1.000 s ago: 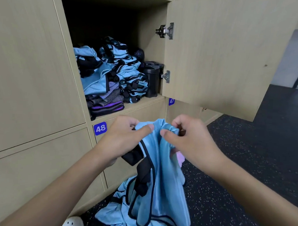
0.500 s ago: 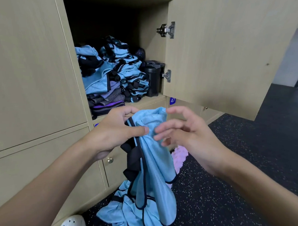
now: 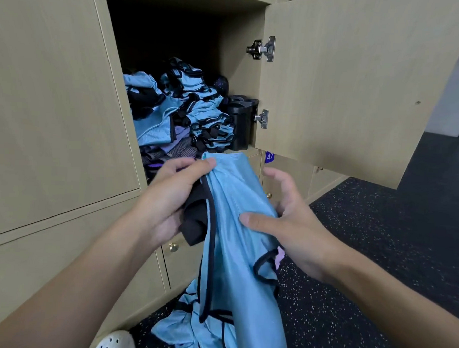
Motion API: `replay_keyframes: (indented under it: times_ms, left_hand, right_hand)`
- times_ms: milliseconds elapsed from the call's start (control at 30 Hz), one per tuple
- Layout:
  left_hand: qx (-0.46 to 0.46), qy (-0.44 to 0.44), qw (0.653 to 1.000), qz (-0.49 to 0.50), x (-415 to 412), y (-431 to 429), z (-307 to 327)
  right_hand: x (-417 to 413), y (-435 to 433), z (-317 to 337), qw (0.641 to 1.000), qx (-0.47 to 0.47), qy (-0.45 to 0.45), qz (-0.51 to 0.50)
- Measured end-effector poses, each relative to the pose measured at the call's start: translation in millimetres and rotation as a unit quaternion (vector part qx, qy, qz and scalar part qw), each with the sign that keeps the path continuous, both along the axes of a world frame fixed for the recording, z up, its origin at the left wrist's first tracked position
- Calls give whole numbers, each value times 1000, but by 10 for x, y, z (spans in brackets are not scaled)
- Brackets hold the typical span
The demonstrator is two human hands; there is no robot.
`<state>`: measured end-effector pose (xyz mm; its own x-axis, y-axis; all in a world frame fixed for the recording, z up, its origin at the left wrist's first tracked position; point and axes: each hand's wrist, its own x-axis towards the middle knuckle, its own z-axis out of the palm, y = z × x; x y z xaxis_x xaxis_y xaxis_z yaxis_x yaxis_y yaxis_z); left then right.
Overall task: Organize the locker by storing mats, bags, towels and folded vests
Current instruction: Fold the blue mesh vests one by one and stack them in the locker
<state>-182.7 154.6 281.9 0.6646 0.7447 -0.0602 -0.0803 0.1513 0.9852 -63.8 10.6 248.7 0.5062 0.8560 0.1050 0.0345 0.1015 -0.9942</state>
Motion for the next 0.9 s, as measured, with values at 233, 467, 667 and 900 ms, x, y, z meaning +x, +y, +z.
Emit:
replay_keyframes:
  times_ms: [233, 467, 667, 900]
  left_hand:
    - [34, 42, 990, -132, 38, -362, -148]
    - [103, -30, 992, -73, 15, -410, -103]
    - [123, -49, 990, -55, 15, -429, -60]
    - [156, -92, 983, -19, 60, -463, -117]
  right_hand:
    - [94, -13, 137, 987, 105, 35, -118]
    - [204, -82, 108, 998, 25, -40, -36]
    - [173, -129, 147, 990, -8, -129, 52]
    - [84, -24, 58, 974, -48, -209, -77]
